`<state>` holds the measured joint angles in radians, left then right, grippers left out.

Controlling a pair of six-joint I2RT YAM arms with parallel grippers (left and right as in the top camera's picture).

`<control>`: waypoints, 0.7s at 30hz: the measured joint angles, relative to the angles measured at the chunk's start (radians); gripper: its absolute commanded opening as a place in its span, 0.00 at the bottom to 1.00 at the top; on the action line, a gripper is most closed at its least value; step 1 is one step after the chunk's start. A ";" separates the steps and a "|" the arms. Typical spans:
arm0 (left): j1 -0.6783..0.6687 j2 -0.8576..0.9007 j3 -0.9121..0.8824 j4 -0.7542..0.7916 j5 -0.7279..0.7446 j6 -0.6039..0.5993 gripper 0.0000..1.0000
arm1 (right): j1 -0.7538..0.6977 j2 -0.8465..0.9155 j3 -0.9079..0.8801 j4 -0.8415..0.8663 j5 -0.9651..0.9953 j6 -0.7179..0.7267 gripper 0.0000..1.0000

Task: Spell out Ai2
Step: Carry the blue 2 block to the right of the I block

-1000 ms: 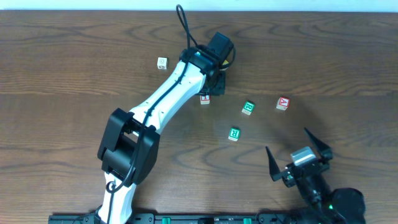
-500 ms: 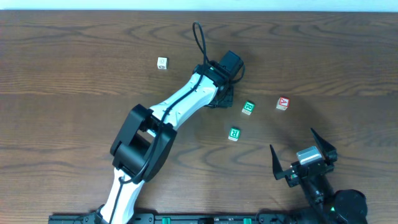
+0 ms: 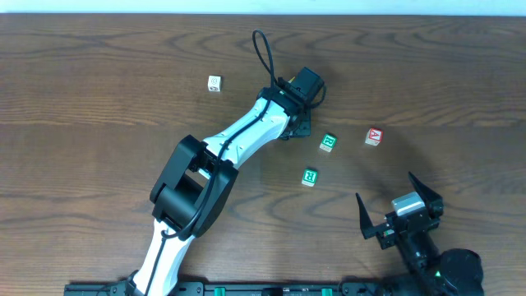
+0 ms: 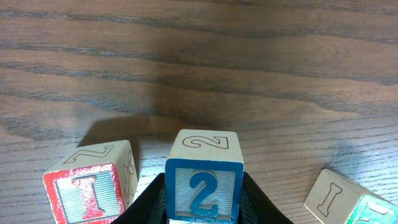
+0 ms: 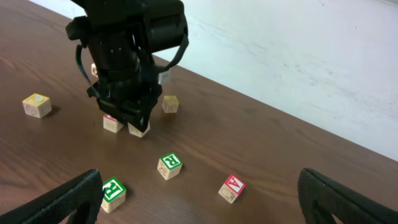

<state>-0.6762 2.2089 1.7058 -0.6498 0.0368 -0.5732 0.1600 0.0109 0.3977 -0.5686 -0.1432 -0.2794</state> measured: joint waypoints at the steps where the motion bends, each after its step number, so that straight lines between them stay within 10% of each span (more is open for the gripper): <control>1: -0.001 0.000 0.000 -0.002 0.000 0.000 0.06 | 0.000 0.000 0.000 0.000 0.000 0.000 0.99; 6: -0.008 0.000 0.000 -0.019 -0.023 0.000 0.06 | 0.000 0.000 0.000 0.000 0.001 0.000 0.99; 15: -0.012 0.000 0.000 -0.023 -0.043 0.000 0.40 | 0.000 0.000 0.000 0.000 0.002 0.000 0.99; 21: -0.012 0.000 0.000 -0.027 -0.044 -0.003 0.40 | 0.000 0.000 0.000 0.000 0.002 0.000 0.99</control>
<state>-0.6884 2.2089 1.7058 -0.6773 -0.0074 -0.5762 0.1600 0.0109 0.3977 -0.5690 -0.1413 -0.2794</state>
